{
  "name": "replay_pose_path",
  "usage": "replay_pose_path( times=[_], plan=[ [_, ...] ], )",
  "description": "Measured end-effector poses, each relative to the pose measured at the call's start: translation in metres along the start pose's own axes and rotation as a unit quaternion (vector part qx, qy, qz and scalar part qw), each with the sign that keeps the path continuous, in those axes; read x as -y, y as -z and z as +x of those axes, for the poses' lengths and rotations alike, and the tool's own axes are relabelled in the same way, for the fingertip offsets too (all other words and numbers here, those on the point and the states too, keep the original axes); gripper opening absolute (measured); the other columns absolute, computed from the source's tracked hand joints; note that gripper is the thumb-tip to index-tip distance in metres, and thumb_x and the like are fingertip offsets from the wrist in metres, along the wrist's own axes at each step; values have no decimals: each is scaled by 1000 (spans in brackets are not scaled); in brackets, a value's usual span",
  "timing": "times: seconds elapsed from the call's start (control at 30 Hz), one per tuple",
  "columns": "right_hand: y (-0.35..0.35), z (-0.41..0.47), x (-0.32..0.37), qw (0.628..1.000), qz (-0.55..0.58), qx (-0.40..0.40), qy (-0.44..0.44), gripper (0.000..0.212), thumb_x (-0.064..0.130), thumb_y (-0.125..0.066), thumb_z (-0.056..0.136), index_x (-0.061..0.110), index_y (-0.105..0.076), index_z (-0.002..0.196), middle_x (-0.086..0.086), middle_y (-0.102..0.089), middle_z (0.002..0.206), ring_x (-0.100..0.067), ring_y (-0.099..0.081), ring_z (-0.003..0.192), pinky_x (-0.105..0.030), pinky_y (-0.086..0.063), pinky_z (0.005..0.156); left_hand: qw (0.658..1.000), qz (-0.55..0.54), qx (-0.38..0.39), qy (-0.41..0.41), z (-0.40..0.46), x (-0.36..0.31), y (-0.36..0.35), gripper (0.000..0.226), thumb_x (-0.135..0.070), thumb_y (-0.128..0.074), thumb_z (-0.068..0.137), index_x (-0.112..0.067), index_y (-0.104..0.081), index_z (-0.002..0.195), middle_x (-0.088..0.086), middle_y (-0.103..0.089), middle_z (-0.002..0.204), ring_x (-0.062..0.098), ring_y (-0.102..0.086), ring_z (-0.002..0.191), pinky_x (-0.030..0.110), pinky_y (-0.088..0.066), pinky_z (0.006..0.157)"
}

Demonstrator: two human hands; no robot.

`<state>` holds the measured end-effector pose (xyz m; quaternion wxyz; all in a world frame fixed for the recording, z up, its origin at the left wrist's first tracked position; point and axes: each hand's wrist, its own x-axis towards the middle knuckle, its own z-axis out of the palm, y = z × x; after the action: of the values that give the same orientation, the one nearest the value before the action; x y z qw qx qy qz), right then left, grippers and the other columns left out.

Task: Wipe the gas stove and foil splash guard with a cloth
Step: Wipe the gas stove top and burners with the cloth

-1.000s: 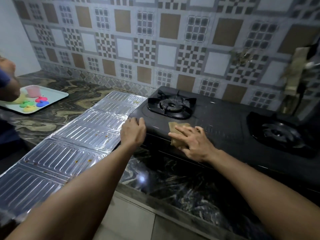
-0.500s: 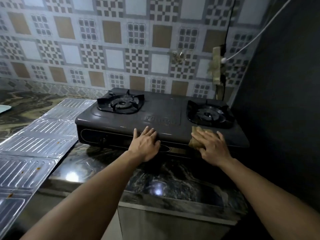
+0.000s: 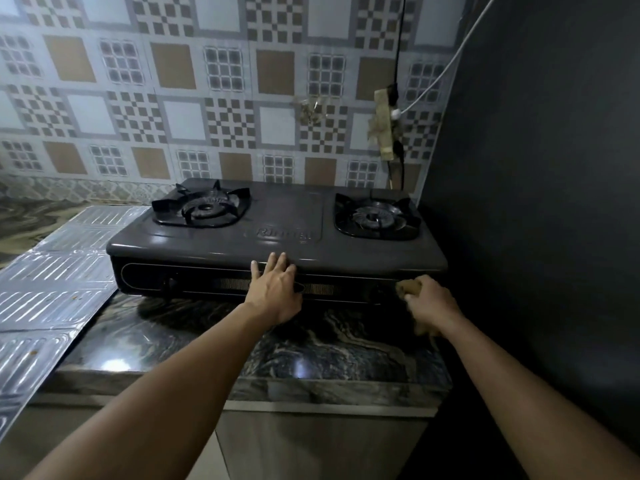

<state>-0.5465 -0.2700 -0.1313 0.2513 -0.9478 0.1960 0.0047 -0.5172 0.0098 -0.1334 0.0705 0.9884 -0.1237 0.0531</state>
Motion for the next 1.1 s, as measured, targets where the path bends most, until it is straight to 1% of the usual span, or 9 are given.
replay_pose_path(
  times=[0.07,0.13,0.27,0.43,0.67,0.8,0.87,0.97,1.1],
  plan=[
    [-9,-1,4,991,116,66,-3,49,38,-57,92,5,-46,126,-10,-56,115,-27,-58,103,-30,-47,76,998,-25,-41,-30,-2,-17,-3,53,-34,-57,85,-11,-54,133,10,-41,151,27,-26,145,46,-19,118],
    [-15,-5,8,971,209,116,11,51,48,-48,95,8,-50,126,-8,-58,118,-22,-58,102,-30,-49,76,990,-126,-58,-27,-5,-36,-3,36,-33,-62,83,-12,-68,112,9,-64,123,26,-52,123,32,-41,100],
    [-22,-17,19,912,370,170,48,51,51,-32,99,17,-67,115,-10,-69,112,-24,-64,107,-44,-49,99,910,-408,57,50,-12,-61,-1,20,-31,-70,82,-12,-74,86,2,-69,83,16,-62,80,25,-46,67],
    [-26,-25,35,920,363,132,61,76,59,-35,95,-11,-64,101,-22,-69,90,-35,-66,85,-38,-50,76,821,-552,116,87,-27,-70,4,21,-23,-69,87,-3,-71,93,11,-67,83,20,-63,77,30,-52,68],
    [-36,-33,52,867,472,156,42,51,46,-35,101,4,-63,111,-17,-71,104,-30,-68,98,-48,-54,91,711,-668,97,200,-36,-59,10,32,-5,-75,79,8,-66,107,18,-68,88,24,-64,69,34,-54,63],
    [-38,-44,57,849,463,250,46,59,56,-69,76,14,-60,117,-10,-72,105,-25,-70,94,-45,-59,80,743,-632,57,210,-37,-47,20,15,-3,-75,78,1,-72,93,17,-71,89,29,-67,78,40,-58,78],
    [-44,-45,59,856,442,262,61,67,33,-85,67,15,-53,123,-11,-70,108,-25,-72,91,-40,-59,71,794,-574,22,198,-36,-40,26,8,-2,-77,75,-6,-75,82,14,-74,85,26,-69,79,36,-60,76],
    [-52,-47,70,858,435,267,56,46,-3,-65,82,15,-50,122,-15,-68,102,-27,-69,81,-40,-58,67,871,-464,-6,164,-35,-28,34,13,-6,-79,73,-17,-76,66,4,-74,74,18,-69,76,30,-59,73],
    [-66,-41,82,894,379,220,90,40,-1,-59,86,14,-55,123,-14,-69,97,-24,-65,71,-32,-53,58,903,-390,-65,165,-35,-10,52,24,-7,-67,81,-20,-67,61,-4,-66,70,13,-60,73,23,-47,66]
  ],
)
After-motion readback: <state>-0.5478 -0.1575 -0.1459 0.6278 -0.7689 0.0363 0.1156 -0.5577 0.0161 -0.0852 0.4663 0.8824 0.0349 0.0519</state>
